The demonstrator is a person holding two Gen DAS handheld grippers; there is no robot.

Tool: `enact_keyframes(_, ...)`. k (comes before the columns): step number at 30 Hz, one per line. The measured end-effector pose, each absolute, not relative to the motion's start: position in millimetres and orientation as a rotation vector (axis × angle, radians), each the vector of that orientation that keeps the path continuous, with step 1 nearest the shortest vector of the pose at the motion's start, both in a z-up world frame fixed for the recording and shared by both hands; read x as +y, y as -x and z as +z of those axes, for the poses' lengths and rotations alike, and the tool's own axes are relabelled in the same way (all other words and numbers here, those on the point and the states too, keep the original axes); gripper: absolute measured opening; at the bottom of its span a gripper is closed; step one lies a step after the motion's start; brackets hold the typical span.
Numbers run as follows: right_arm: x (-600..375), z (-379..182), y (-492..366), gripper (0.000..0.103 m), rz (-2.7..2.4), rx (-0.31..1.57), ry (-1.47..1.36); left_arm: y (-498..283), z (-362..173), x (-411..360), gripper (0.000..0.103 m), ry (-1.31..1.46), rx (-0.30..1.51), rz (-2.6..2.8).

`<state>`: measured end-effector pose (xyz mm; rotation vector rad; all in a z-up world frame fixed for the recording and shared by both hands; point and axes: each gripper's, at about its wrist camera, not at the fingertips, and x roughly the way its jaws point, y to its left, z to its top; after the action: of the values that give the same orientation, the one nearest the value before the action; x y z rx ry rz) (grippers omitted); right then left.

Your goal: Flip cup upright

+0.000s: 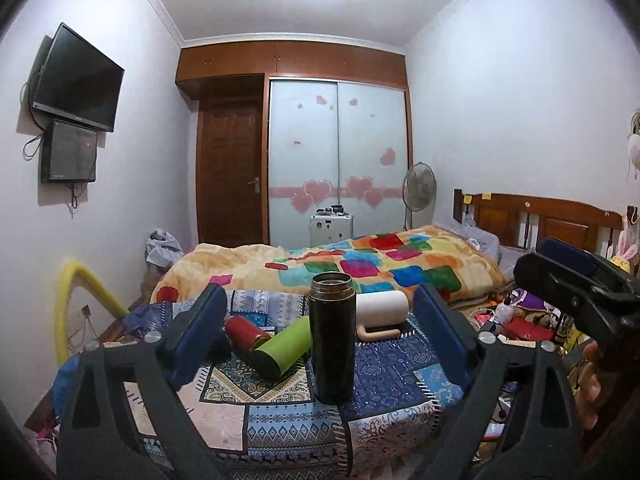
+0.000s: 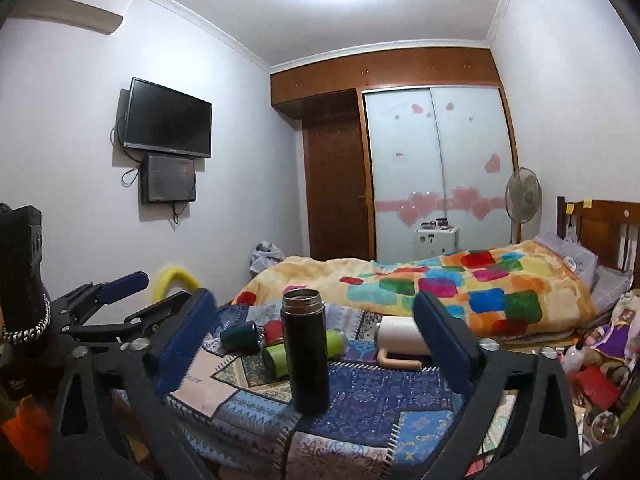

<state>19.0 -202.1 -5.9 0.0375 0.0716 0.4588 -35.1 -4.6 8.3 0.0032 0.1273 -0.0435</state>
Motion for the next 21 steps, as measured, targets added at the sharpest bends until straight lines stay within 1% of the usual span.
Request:
enact_keyframes(4, -201.0, -6.1, -14.1, 0.103, 0.44, 0.063, -0.039, 39.2, 10.1, -3.0, 0.102, 0.0, 0.111, -0.032)
enact_keyframes(21, -206.8, -7.4, -8.5, 0.103, 0.427, 0.066, -0.052, 38.7, 7.0, -1.5, 0.103, -0.003, 0.115, -0.01)
